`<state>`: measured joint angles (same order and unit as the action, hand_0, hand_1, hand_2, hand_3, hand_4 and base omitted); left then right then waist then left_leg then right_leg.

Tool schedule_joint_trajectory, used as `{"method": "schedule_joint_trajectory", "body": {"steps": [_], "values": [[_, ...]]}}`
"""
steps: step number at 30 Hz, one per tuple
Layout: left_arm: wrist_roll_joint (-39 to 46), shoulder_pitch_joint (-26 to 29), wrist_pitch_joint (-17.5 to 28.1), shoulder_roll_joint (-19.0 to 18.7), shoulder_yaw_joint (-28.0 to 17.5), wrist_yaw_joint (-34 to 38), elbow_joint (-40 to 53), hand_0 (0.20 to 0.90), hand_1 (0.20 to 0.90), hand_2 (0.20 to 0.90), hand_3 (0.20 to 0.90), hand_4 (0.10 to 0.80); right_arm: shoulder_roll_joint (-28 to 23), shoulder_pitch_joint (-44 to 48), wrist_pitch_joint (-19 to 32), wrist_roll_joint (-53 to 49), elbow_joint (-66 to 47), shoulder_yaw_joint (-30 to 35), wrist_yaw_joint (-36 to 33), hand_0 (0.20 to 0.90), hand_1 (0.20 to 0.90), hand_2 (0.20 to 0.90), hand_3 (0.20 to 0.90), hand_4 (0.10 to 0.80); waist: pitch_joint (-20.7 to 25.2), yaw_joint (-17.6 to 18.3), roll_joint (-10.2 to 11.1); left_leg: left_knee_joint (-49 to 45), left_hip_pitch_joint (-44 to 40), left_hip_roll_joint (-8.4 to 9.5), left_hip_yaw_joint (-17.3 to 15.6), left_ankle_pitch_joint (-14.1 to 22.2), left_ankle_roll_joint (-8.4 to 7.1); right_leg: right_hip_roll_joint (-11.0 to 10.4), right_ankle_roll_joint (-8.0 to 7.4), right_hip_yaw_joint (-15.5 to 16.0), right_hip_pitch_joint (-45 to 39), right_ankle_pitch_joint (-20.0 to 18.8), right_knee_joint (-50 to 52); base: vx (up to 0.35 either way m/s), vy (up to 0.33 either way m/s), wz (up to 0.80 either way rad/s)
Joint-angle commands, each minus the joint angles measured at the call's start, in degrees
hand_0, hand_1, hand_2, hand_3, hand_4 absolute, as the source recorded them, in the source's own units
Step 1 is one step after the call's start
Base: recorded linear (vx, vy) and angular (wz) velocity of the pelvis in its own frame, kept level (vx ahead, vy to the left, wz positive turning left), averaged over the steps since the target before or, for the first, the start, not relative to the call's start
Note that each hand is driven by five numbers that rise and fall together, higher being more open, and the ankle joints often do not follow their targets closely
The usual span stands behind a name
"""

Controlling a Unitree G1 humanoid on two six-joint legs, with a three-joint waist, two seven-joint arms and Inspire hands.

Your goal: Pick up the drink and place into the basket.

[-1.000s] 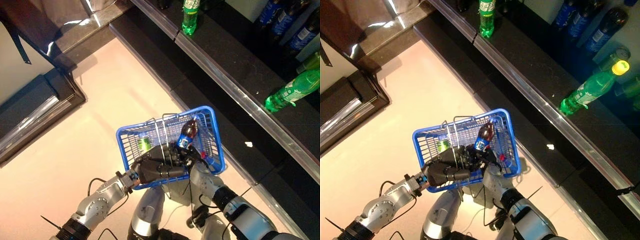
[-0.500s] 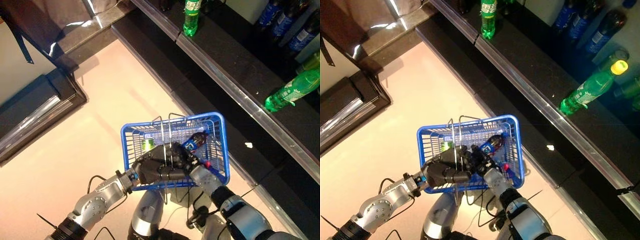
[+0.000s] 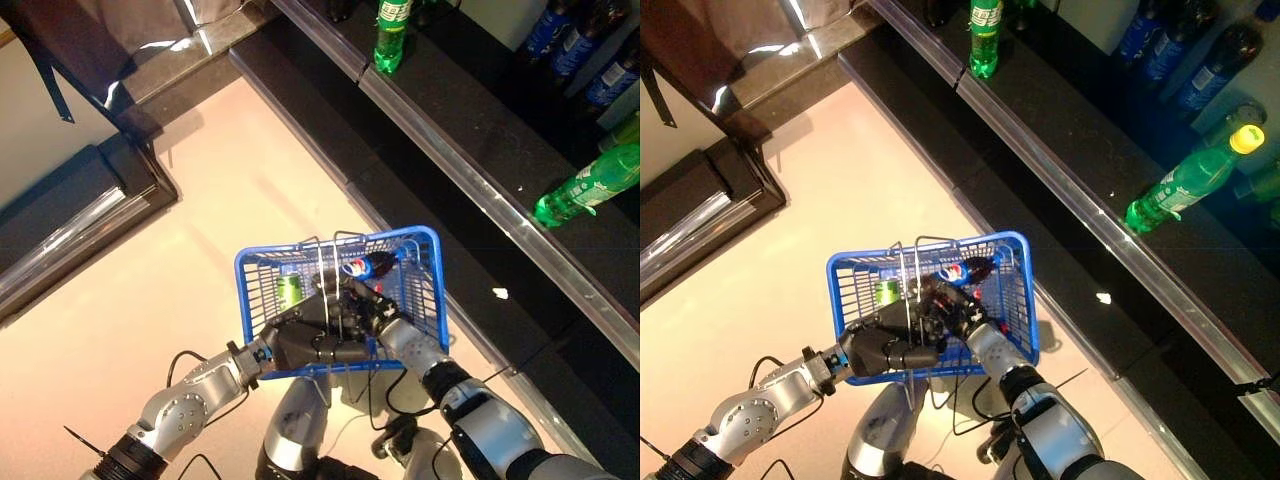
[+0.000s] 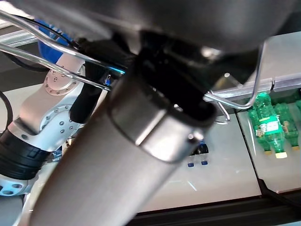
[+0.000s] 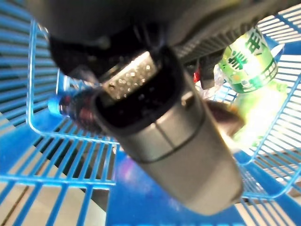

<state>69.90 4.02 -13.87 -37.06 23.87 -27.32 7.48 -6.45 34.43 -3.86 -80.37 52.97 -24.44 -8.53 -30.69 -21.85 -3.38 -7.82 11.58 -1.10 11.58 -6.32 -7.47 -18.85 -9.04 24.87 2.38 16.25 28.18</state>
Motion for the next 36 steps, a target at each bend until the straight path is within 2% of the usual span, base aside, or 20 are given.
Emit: {"method": "schedule_joint_trajectory", "body": {"steps": [1, 6, 10, 13, 23, 32, 36], "values": [[11.4, 4.0, 7.3, 7.8, -4.5, -16.2, 26.4, 0.300, 0.300, 0.300, 0.200, 0.100, -2.0, 1.9, 3.2, 1.0, -7.4, -0.3, 5.0, 0.900, 0.900, 0.900, 0.900, 0.800, 5.5, 0.9, -1.3, -5.9, 0.1, -1.17, -4.2, 5.0, 4.74, 0.1, 2.72, 0.2, 5.0, -13.3, -5.2, -0.060, -0.024, 0.02], [10.4, 1.7, 8.3, 7.8, -6.3, -16.2, 25.5, 0.300, 0.300, 0.300, 0.200, 0.100, -3.5, -2.9, 4.7, 3.5, -16.8, -2.0, 5.1, 0.900, 0.900, 0.900, 0.900, 0.800, 5.0, 1.9, -0.5, -5.5, 0.6, -1.53, -4.8, 4.9, 4.78, 0.4, 2.57, -0.3, 5.9, -13.6, -5.5, -0.048, -0.012, 0.01], [7.4, -1.7, 10.3, 8.9, -7.6, -16.5, 24.0, 0.300, 0.300, 0.300, 0.200, 0.100, -5.7, -10.2, 3.7, 8.9, -28.8, -3.5, 5.8, 0.900, 0.900, 0.900, 0.900, 0.800, 4.6, 3.6, 0.5, -4.8, 0.7, -2.14, -5.8, 4.6, 4.82, 1.3, 2.56, -1.5, 6.4, -13.7, -6.5, -0.056, -0.001, -0.03], [6.0, -3.0, 11.5, 9.4, -8.0, -16.5, 23.0, 0.300, 0.300, 0.300, 0.200, 0.100, -6.6, -14.3, 3.5, 11.4, -33.3, -3.7, 7.5, 0.900, 0.900, 0.900, 0.900, 0.800, 4.4, 4.3, 0.9, -4.5, 0.6, -2.40, -6.1, 4.5, 4.87, 1.7, 2.45, -2.0, 6.6, -13.8, -6.7, -0.047, -0.015, -0.04], [1.7, -6.8, 22.0, 9.9, -10.2, -9.0, 15.8, 0.300, 0.300, 0.300, 0.200, 0.100, -14.0, -27.4, 2.2, 13.9, -52.2, -4.5, 18.0, 0.900, 0.900, 0.900, 0.900, 0.800, 4.8, 8.1, 3.1, -3.2, -0.4, -3.94, -8.3, 4.2, 4.56, 3.8, 2.20, -4.8, 6.9, -14.2, -8.7, -0.049, -0.024, -0.09], [-0.3, -9.4, 26.0, 12.2, -11.9, -1.1, 6.1, 0.300, 0.300, 0.300, 0.200, 0.100, -17.8, -33.2, 1.8, 18.2, -58.4, -2.3, 23.8, 0.900, 0.900, 0.900, 0.900, 0.800, 9.0, 11.1, 5.3, 0.2, -4.5, -5.15, -10.0, 3.8, 3.81, 6.0, 1.44, -7.9, 3.7, -15.0, -13.8, -0.008, -0.032, -0.17], [-4.6, -10.8, 28.7, 12.8, -12.9, 3.3, -0.1, 0.300, 0.300, 0.300, 0.200, 0.100, -18.4, -36.1, 2.4, 19.4, -58.5, -0.1, 26.5, 0.900, 0.900, 0.900, 0.900, 0.800, 11.7, 12.9, 5.8, 3.0, -7.3, -6.15, -11.6, 3.2, 3.41, 6.3, 0.76, -9.8, 2.0, -15.6, -16.2, 0.017, -0.025, -0.25]]}}
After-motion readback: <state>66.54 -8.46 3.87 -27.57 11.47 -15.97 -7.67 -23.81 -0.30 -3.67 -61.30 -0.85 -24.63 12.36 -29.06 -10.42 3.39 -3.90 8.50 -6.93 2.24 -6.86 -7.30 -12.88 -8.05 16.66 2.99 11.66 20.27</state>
